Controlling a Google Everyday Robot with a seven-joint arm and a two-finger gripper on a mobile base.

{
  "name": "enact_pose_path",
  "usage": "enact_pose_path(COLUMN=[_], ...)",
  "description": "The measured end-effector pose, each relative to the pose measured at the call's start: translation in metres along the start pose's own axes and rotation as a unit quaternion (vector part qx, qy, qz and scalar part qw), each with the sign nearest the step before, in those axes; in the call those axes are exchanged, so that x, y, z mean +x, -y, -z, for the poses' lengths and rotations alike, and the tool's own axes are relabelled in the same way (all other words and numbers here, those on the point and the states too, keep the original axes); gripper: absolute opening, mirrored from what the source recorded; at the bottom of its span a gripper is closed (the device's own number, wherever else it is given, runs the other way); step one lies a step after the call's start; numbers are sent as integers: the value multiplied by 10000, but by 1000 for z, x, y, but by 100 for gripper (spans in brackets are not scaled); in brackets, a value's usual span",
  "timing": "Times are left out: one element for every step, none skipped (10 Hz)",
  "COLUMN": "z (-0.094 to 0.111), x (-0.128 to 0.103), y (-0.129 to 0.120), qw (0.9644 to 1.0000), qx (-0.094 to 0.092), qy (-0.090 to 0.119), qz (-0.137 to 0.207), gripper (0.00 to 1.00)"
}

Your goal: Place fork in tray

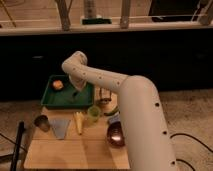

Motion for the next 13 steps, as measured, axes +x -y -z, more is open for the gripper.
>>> enact_pose_path(z=[-2, -2, -3, -4, -5, -6, -6, -6, -6, -7, -6, -7, -7], x=[-1, -2, -1, 0, 1, 1, 0, 0, 1, 2, 2, 1, 0], y=[3, 6, 7, 7, 8, 9, 11, 12, 12, 12, 11, 11, 11], qw=[10000, 10000, 10000, 10000, 10000, 10000, 10000, 10000, 9999, 9999, 9999, 9999, 9999], qx=[-11, -11, -20, -39, -49, -63, -74, -82, -92, -106, -113, -120, -129], qy=[3, 3, 0, 0, -3, 4, 10, 11, 14, 14, 13, 16, 18], qz=[20, 25, 25, 22, 26, 34, 46, 47, 40, 31, 29, 28, 21], gripper=[0, 5, 11, 23, 32, 42, 54, 64, 73, 78, 80, 80, 80])
